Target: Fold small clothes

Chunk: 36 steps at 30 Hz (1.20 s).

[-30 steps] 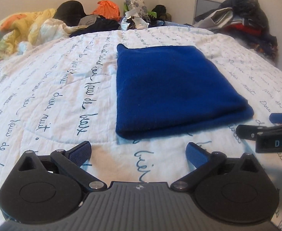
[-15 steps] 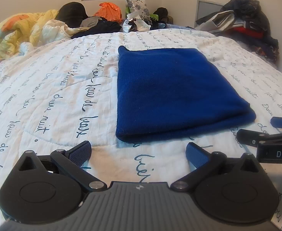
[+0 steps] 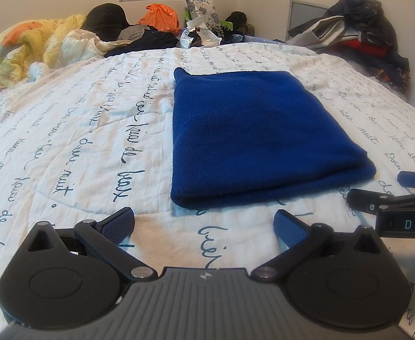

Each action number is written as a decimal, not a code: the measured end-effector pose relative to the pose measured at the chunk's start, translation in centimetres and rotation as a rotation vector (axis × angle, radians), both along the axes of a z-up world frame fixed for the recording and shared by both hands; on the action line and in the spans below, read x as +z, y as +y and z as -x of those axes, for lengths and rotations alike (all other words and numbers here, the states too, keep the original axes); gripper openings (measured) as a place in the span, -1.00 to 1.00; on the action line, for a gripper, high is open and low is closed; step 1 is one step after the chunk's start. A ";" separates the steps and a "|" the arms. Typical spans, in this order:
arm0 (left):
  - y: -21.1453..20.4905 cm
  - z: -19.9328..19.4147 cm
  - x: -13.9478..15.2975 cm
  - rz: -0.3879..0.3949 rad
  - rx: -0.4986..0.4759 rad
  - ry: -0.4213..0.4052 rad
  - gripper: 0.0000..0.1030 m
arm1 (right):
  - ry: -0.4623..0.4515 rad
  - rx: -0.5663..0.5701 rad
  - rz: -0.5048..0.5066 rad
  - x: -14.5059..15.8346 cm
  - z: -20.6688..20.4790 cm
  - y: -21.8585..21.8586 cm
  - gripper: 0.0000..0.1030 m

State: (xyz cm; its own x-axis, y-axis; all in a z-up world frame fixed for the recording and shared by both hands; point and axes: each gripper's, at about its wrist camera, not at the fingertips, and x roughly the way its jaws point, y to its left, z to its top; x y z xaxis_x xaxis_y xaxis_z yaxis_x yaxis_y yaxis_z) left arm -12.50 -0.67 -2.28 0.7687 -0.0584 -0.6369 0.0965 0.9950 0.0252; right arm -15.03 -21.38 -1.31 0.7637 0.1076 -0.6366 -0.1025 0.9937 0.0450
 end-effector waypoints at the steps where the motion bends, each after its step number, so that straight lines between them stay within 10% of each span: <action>1: 0.0 0.0 0.0 0.000 0.000 0.000 1.00 | 0.000 0.000 0.000 0.0 0.0 0.0 1.00; 36: 0.1 0.0 0.0 0.002 -0.001 -0.001 1.00 | 0.003 0.002 -0.002 0.0 -0.6 -0.2 1.00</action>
State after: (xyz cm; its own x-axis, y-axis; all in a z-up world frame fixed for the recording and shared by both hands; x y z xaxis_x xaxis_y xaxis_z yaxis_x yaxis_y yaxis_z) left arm -12.51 -0.60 -2.28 0.7692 -0.0605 -0.6361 0.0976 0.9949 0.0234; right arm -14.40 -21.55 -1.35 0.7618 0.1104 -0.6384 -0.1043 0.9934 0.0473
